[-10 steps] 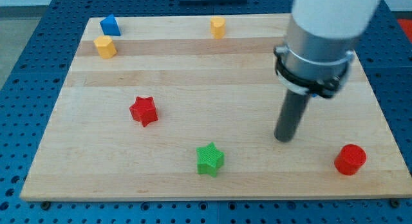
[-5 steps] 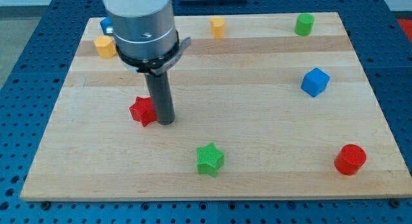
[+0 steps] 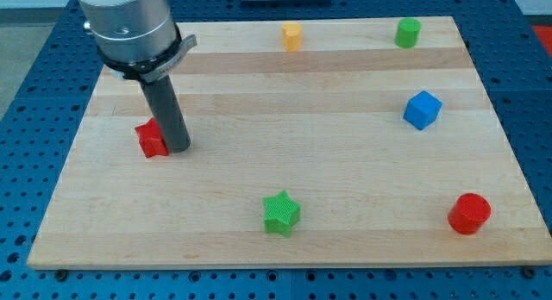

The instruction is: Slide the red star to the left center

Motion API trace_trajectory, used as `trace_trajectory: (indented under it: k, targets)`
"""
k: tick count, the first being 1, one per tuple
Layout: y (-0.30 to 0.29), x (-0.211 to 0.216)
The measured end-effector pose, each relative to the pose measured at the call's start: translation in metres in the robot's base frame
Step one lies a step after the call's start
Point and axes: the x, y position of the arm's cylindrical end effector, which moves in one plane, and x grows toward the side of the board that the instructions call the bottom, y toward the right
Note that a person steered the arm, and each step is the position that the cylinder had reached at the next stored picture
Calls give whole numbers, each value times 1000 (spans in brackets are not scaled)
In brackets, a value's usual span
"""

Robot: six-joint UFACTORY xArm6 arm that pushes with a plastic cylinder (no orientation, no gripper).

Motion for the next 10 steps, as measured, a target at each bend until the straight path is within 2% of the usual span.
trace_trajectory:
  k: [2, 3, 6, 10]
  targets:
    - [-19, 22]
    - [-31, 20]
    - [-39, -21]
    - [-84, -30]
